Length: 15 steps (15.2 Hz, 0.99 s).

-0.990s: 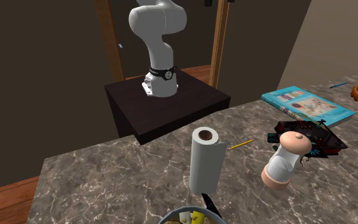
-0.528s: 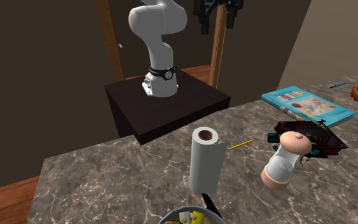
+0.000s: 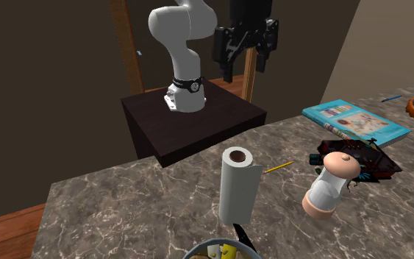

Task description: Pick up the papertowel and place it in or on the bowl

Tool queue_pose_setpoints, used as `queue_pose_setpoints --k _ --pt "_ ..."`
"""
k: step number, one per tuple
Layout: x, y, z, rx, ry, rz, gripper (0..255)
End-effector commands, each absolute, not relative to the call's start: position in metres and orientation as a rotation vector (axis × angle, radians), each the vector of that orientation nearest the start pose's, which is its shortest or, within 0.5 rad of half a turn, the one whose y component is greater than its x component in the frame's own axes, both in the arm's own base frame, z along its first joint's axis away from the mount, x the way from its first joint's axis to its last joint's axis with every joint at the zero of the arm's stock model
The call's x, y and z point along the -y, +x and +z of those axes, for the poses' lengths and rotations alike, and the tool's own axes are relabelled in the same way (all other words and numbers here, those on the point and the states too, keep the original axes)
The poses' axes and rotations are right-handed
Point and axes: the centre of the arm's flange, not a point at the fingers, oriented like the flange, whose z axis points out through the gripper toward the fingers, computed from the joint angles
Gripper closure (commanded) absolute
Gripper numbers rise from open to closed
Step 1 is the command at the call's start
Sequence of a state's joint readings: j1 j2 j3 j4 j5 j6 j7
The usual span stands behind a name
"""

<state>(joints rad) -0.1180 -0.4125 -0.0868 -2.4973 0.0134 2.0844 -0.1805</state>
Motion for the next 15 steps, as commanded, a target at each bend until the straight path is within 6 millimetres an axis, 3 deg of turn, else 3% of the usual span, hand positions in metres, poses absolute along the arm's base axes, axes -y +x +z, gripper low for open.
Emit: queue_pose_setpoints --k 1,11,15 --pt "0.095 0.416 0.415 -0.049 -3.101 -0.016 0" --pt "0.171 0.480 0.333 -0.115 -3.125 -0.031 0" --pt "0.173 0.482 0.315 -0.117 -3.126 -0.032 0"
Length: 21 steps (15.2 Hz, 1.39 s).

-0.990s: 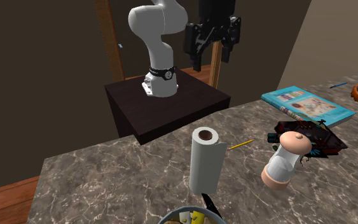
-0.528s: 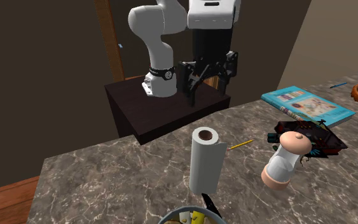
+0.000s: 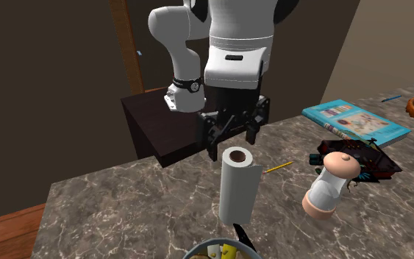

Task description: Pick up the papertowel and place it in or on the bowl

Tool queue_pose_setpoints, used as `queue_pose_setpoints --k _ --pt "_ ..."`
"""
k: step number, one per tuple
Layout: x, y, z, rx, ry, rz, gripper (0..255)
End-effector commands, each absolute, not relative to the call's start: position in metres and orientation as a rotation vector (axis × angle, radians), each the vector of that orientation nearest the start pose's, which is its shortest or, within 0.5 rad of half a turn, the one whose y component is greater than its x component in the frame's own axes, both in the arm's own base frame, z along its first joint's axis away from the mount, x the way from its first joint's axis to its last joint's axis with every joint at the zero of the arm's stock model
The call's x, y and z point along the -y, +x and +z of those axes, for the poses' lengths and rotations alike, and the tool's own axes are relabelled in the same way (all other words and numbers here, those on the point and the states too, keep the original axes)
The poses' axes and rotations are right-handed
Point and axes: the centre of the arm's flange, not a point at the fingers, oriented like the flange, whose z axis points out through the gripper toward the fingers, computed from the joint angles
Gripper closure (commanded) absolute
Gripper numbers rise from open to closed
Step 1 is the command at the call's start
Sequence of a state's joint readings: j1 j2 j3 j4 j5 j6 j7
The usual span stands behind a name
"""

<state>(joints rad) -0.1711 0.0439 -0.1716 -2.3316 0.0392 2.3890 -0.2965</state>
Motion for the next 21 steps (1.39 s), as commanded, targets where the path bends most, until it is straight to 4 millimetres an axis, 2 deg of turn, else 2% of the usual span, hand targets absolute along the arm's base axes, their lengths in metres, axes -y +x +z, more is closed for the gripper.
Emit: queue_pose_setpoints --k 1,4,12,13,21 --pt "0.173 0.482 0.310 -0.117 -3.126 -0.032 0" --pt "0.172 0.482 0.291 -0.117 -3.126 -0.032 0" --pt "0.172 0.482 0.291 -0.117 -3.126 -0.032 0" --pt "0.172 0.482 0.291 -0.117 -3.126 -0.032 255" --pt "0.172 0.482 0.291 -0.117 -3.126 -0.032 255"
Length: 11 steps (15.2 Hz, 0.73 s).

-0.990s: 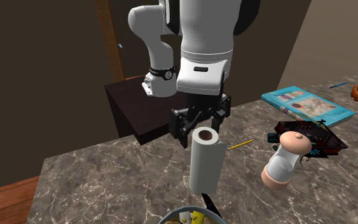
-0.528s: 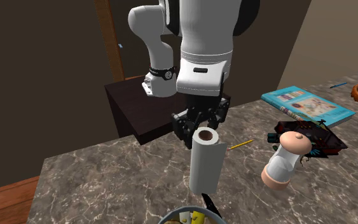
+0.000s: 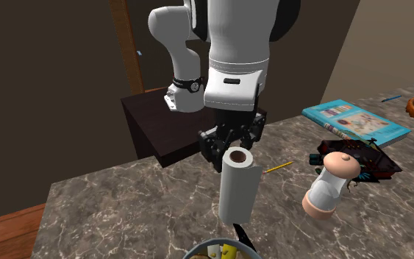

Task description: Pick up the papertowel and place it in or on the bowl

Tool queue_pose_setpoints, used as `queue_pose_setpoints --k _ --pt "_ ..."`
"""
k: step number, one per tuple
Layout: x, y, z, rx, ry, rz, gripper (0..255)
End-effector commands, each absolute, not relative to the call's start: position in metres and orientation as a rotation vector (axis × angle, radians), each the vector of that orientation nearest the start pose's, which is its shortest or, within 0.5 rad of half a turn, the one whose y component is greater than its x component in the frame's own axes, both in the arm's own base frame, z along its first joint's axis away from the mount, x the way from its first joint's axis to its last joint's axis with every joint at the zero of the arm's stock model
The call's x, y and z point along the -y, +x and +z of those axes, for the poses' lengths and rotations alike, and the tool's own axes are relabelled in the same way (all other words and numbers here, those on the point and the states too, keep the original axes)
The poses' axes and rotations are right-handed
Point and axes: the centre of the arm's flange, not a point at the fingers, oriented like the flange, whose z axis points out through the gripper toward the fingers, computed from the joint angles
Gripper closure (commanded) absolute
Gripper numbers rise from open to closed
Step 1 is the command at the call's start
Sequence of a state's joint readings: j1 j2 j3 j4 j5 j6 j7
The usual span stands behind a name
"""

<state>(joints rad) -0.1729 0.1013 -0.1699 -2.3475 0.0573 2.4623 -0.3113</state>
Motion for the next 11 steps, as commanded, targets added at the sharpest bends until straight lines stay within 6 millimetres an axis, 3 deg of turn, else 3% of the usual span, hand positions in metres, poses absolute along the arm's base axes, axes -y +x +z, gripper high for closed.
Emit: queue_pose_setpoints --k 1,11 --pt "0.172 0.482 0.291 -0.117 -3.126 -0.032 255" --pt "0.172 0.482 0.344 -0.117 -3.126 -0.032 255"
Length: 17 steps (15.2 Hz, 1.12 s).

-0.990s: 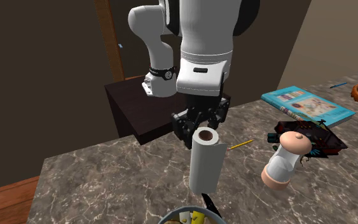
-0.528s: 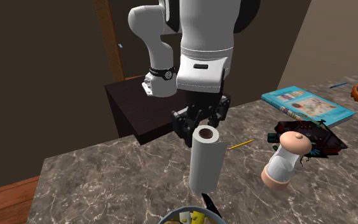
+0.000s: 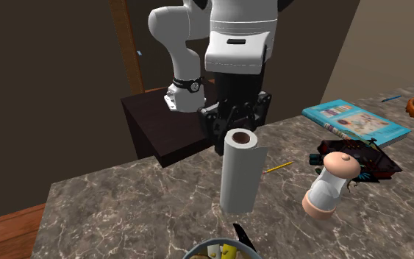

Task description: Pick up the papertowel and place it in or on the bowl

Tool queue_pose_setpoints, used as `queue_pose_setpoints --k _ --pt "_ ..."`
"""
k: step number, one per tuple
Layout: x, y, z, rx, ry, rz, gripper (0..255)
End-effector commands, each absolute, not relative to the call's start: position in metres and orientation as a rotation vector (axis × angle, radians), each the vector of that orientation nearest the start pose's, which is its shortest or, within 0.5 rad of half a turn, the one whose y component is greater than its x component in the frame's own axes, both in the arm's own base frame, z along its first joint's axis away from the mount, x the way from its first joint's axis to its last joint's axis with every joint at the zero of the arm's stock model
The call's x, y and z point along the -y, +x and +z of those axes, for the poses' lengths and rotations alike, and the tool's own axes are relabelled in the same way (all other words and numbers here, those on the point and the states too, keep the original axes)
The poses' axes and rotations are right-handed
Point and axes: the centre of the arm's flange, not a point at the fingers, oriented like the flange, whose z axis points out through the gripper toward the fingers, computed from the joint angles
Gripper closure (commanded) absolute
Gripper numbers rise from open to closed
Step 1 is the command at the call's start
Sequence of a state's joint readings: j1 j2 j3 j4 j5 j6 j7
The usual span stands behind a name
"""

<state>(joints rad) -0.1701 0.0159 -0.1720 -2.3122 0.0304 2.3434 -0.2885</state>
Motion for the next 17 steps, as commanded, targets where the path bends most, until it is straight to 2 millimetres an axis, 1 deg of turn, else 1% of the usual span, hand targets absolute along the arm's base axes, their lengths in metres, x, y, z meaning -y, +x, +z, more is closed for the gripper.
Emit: queue_pose_setpoints --k 1,17 --pt "0.172 0.482 0.349 -0.117 -3.126 -0.032 255" --pt "0.172 0.482 0.434 -0.117 -3.126 -0.032 255"
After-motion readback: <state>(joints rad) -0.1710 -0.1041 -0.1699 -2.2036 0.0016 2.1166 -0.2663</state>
